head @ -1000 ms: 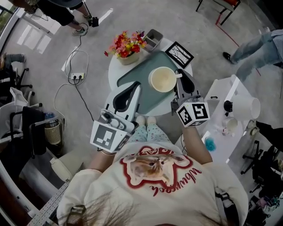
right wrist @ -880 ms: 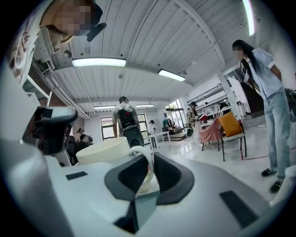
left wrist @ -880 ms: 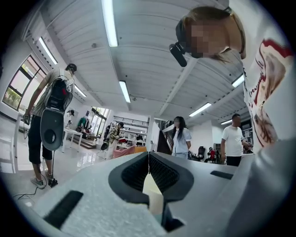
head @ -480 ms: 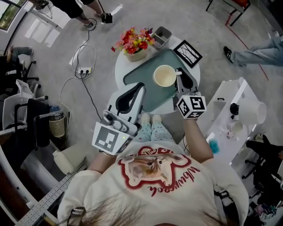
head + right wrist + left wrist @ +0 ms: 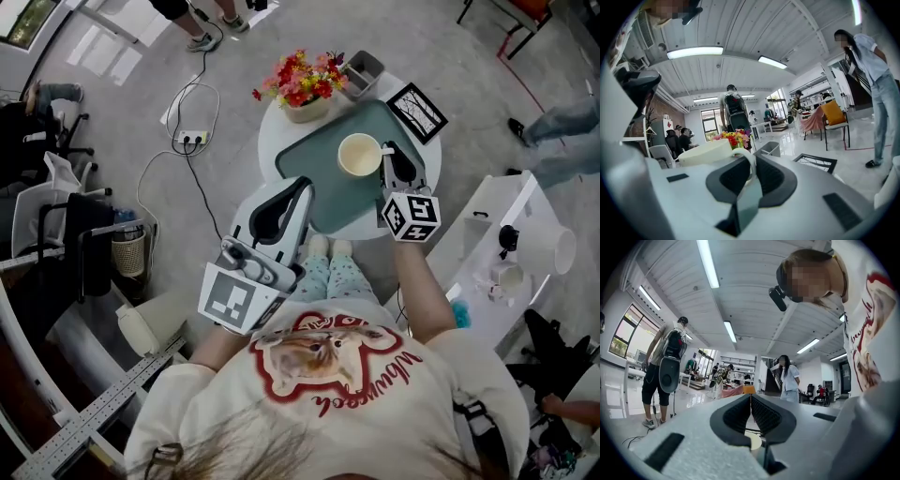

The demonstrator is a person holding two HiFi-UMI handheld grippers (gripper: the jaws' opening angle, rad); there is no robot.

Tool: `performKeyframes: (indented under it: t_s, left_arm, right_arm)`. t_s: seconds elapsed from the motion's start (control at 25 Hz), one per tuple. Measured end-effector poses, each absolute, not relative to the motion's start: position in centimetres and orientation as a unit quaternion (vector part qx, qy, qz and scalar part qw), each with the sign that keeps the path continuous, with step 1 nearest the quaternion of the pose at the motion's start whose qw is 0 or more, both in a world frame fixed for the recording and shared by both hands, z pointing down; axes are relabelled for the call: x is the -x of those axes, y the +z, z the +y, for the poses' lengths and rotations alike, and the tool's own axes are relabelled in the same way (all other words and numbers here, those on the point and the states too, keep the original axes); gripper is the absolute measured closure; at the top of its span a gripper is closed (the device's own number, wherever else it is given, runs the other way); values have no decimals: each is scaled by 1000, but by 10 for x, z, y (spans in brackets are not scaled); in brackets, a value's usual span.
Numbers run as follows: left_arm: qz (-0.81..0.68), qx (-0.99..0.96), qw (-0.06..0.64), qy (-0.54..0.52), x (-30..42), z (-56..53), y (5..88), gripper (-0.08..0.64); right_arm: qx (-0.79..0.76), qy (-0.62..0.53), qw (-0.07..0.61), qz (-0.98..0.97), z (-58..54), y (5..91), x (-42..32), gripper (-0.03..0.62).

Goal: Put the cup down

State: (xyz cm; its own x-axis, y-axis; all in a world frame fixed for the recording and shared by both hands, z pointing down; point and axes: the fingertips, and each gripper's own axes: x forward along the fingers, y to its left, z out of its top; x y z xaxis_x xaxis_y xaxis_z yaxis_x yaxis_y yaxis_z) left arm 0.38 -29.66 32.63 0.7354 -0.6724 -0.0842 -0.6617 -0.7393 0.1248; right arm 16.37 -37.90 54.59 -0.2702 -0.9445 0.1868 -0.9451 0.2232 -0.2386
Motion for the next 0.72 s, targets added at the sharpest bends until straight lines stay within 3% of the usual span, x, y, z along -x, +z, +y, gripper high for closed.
performKeyframes:
  t_s: [0.72]
  left_arm:
    - [-389, -919, 60, -35, 18, -289, 336, 543]
  right_arm:
    - [-597, 169, 49, -783, -393, 591, -155, 540]
